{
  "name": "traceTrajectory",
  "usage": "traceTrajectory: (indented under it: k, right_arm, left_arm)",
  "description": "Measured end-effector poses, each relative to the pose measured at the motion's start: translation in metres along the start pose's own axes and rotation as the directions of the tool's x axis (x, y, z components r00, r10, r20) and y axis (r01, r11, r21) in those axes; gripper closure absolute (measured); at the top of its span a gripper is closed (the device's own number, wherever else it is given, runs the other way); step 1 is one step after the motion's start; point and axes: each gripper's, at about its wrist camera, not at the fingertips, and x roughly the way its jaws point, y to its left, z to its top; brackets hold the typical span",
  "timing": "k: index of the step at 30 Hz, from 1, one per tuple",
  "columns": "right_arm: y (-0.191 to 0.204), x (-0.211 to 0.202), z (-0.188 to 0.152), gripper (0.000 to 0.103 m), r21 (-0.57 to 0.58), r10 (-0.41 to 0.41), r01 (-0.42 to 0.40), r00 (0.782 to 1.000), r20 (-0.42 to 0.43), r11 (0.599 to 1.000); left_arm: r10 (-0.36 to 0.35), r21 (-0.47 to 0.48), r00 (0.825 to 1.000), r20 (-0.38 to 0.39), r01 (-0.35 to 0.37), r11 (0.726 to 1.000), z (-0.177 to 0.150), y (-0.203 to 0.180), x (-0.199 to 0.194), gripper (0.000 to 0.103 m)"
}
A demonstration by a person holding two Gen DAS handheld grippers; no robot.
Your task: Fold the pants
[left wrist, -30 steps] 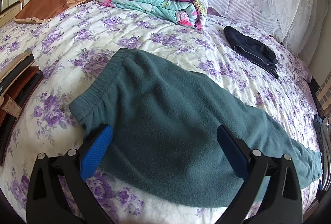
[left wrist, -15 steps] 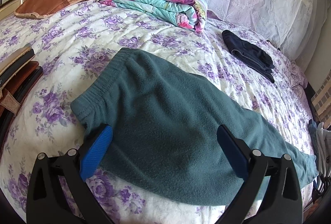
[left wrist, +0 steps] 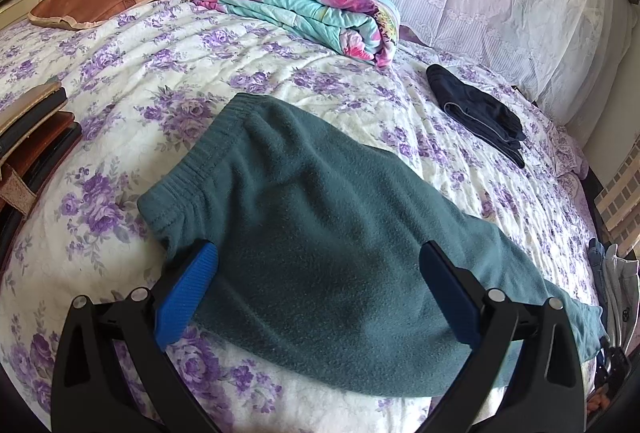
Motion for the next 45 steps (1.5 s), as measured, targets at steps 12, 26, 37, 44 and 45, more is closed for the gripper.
traceTrajectory:
  k: [12, 26, 37, 44, 45]
  right_arm:
    - [0.230, 0.059, -0.073, 0.097, -0.581, 0.172, -0.220, 0.975, -0.137, 0.784]
    - [0.292, 0.082, -0.142, 0.047, -0.618, 0.204, -0.470, 0.868, -0.452, 0.631]
    - [0.273, 0.080, -0.122, 0.015, -0.805, 0.004, -0.101, 0.993, -0.122, 0.585]
    - [0.218, 0.102, -0.074, 0.004, -0.716, -0.203, 0.029, 0.966, -0.159, 0.697]
    - [0.211, 0.102, -0.062, 0.004, -0.662, -0.153, -0.019, 0.968, -0.200, 0.749]
  left_arm:
    - [-0.030, -0.028, 1.000, 0.008, 0.030, 0.999, 0.000, 0.005, -0.002, 0.005]
    - [-0.044, -0.042, 0.999, 0.011, 0.044, 0.998, 0.000, 0.006, -0.002, 0.005]
    - [-0.053, -0.028, 0.999, -0.013, 0.053, 0.998, 0.001, 0.008, -0.001, 0.005]
    - [-0.074, -0.101, 0.997, -0.034, 0.071, 0.992, -0.006, 0.034, -0.032, 0.005]
    - [-0.078, -0.130, 0.995, -0.054, 0.071, 0.989, -0.005, 0.040, -0.036, 0.005]
